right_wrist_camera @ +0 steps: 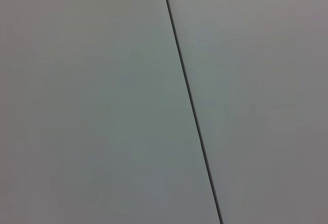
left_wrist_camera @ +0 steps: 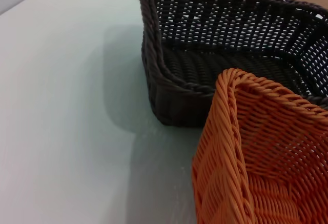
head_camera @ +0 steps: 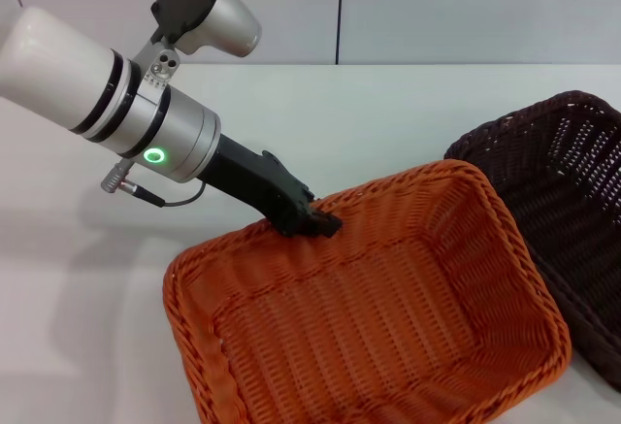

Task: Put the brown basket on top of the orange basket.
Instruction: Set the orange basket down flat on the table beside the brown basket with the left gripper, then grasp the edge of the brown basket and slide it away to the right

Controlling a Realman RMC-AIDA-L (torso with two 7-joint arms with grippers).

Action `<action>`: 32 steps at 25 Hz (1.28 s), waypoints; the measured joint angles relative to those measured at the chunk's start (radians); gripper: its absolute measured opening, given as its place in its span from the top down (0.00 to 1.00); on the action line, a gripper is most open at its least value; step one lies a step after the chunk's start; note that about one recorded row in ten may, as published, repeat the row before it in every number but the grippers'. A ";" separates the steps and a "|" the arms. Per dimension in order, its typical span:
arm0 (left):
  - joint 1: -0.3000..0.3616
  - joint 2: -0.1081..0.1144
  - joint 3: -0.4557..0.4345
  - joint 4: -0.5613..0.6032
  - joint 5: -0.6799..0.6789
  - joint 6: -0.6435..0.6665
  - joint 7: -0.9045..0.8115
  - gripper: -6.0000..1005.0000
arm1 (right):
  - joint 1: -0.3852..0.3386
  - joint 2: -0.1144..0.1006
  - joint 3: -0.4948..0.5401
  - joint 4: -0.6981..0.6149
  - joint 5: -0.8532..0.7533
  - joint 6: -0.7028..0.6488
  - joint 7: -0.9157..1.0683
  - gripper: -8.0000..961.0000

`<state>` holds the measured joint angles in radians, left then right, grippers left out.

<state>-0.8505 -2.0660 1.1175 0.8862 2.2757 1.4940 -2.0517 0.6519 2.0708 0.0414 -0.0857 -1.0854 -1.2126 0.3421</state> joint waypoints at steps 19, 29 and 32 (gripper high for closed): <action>0.016 0.003 0.023 0.026 -0.019 0.006 -0.015 0.81 | -0.004 0.001 0.000 0.010 -0.001 -0.002 0.000 0.48; 0.024 0.004 0.028 0.062 -0.014 -0.021 -0.007 0.49 | -0.007 0.002 0.000 0.022 -0.001 0.003 -0.006 0.48; 0.027 0.007 0.022 0.068 -0.014 -0.041 -0.004 0.35 | -0.008 0.002 0.000 0.021 0.001 0.003 -0.005 0.48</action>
<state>-0.8230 -2.0591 1.1395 0.9546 2.2619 1.4534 -2.0555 0.6442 2.0724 0.0414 -0.0643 -1.0840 -1.2096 0.3367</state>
